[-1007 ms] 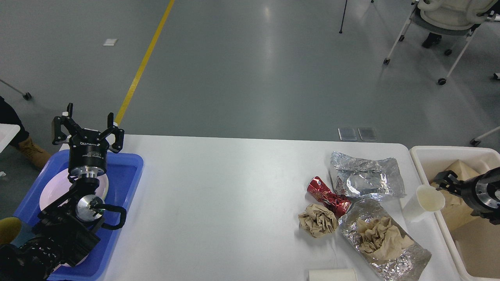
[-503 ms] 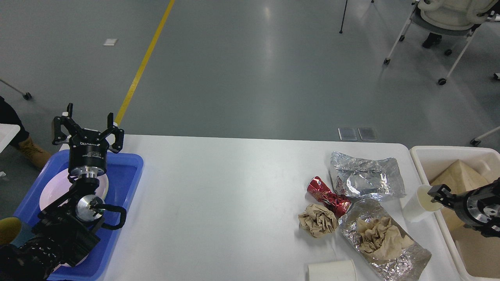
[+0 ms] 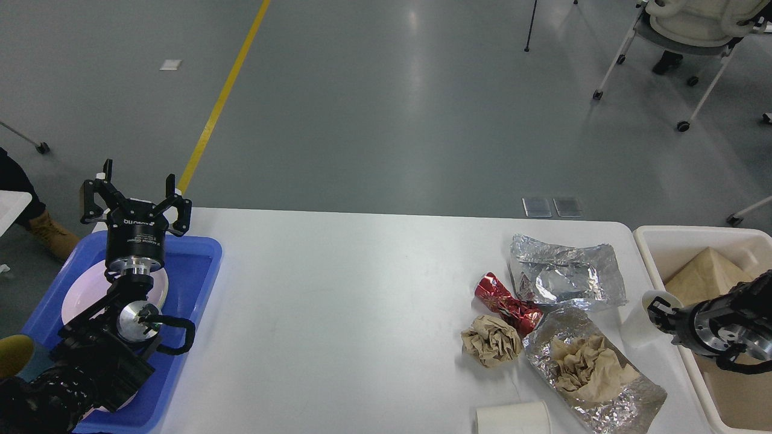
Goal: Tidy desktop
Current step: 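Lower the right gripper to the white paper cup and grasp it, then lift the white paper cup up with the right gripper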
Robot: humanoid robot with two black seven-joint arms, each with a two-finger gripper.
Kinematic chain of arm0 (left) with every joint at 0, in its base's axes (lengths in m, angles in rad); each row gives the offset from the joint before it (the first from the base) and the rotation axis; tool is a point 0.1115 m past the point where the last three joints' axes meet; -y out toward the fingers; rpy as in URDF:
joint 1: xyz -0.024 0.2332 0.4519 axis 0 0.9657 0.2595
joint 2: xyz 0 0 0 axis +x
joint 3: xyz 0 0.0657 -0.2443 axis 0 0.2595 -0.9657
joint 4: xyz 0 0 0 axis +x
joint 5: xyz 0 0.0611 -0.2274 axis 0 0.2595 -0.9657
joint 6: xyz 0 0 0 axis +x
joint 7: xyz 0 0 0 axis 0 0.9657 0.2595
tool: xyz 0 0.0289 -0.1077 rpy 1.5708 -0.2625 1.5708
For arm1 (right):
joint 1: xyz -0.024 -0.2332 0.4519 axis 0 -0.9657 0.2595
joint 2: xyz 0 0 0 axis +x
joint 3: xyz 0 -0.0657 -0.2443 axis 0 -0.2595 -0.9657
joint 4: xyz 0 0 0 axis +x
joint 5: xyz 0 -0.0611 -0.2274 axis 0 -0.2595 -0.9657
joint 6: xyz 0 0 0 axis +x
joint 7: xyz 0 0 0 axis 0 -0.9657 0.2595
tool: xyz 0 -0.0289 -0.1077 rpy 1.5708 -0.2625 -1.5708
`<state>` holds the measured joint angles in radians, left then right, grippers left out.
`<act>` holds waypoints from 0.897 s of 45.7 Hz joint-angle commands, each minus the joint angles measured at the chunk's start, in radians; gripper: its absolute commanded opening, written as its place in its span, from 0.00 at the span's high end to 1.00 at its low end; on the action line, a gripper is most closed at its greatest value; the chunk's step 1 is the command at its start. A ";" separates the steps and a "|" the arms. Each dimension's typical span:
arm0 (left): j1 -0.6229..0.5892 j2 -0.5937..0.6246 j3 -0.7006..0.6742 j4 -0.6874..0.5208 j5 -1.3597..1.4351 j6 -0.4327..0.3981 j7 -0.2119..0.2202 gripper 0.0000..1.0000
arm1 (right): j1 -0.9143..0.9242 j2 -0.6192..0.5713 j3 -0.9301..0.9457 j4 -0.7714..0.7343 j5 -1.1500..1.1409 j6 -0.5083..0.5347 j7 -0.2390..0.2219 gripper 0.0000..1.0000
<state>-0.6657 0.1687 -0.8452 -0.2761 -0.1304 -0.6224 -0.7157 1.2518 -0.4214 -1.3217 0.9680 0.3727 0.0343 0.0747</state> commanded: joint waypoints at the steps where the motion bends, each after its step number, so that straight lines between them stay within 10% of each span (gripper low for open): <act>1: 0.000 0.000 0.000 0.000 0.000 0.000 -0.001 0.03 | 0.003 0.003 -0.001 0.000 0.000 -0.005 -0.001 1.00; 23: 0.000 0.000 0.000 0.000 0.000 0.000 -0.001 0.03 | 0.089 -0.014 -0.030 0.027 -0.009 0.007 0.000 1.00; 41: 0.000 0.000 0.000 0.000 0.000 0.000 0.001 0.03 | 0.644 -0.111 -0.142 0.069 -0.095 0.530 0.025 1.00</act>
<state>-0.6657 0.1687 -0.8452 -0.2761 -0.1304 -0.6227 -0.7161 1.7295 -0.5324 -1.4583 1.0239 0.3054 0.3993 0.0989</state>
